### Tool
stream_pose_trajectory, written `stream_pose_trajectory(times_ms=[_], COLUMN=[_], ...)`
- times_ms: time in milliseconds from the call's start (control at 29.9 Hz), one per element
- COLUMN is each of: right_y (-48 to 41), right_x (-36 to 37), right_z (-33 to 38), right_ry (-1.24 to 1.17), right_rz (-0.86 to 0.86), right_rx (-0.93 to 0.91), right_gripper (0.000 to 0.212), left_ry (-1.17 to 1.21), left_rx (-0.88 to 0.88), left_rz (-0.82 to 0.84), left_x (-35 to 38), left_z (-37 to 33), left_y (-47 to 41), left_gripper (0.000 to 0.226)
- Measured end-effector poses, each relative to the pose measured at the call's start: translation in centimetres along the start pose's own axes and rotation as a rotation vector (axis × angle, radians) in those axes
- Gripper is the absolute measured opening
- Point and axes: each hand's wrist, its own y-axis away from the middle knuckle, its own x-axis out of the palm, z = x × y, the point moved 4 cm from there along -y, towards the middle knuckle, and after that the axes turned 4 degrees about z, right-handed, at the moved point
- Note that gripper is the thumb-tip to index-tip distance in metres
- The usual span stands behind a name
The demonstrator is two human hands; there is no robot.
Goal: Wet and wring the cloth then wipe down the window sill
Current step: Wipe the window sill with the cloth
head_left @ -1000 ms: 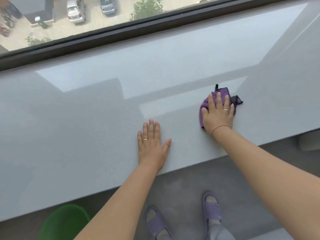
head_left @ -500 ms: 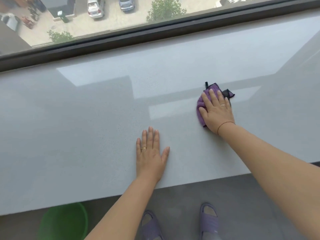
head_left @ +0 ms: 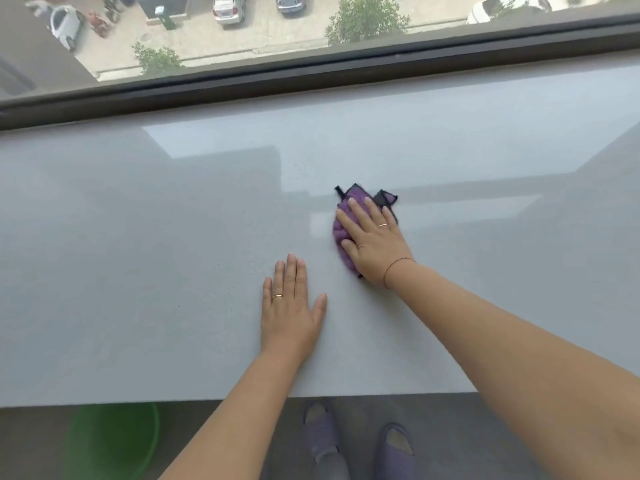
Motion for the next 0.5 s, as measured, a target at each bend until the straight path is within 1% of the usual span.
stream_pose_trajectory(times_ms=[67,134,201,234,268,301,368,402,435,469,502], right_y=[-0.6,-1.0,-1.4,-1.6,-1.9,-2.2,-2.4,-2.5,-2.7,-3.0,-3.3], right_x=[-1.4,-2.0,-2.1,-1.9,-1.6,-1.1,-0.4,-0.2,-0.2,-0.4,-0.9], right_z=[-4.6,-7.3,-6.7,-5.3,-3.5,-1.3,2.8,3.6,3.3,2.3,0.6], right_ry=[-0.056,-0.09,-0.121,-0.126,-0.118,-0.097,-0.044,-0.016,0.011,0.026,0.021], right_rz=[-0.03,-0.041,-0.053,-0.061,-0.064,-0.057,0.006,0.04,0.053,0.047,0.028], right_rx=[0.204,0.37,0.493,0.504,0.453,0.339,0.056,-0.044,-0.106,-0.124,-0.088], right_gripper=[0.056,0.057,0.059,0.06,0.06,0.06,0.058,0.057,0.056,0.056,0.056], left_ry=[0.036,0.078,0.092,0.09,0.088,0.089,0.099,0.1,0.097,0.09,0.08], left_rx=[-0.032,-0.074,-0.102,-0.107,-0.107,-0.106,-0.11,-0.112,-0.111,-0.106,-0.098], left_rz=[-0.004,-0.044,-0.09,-0.105,-0.119,-0.134,-0.158,-0.16,-0.156,-0.149,-0.138], left_x=[-0.2,-0.7,-1.1,-1.3,-1.4,-1.5,-1.8,-2.0,-2.1,-2.2,-2.3], left_z=[-0.4,-0.9,-1.3,-1.6,-1.9,-2.1,-2.3,-2.3,-2.3,-2.3,-2.3], left_y=[-0.1,-0.5,-1.1,-1.5,-2.0,-2.6,-3.9,-4.4,-4.9,-5.4,-5.9], left_gripper=[0.069,0.067,0.064,0.064,0.064,0.063,0.06,0.059,0.059,0.059,0.06])
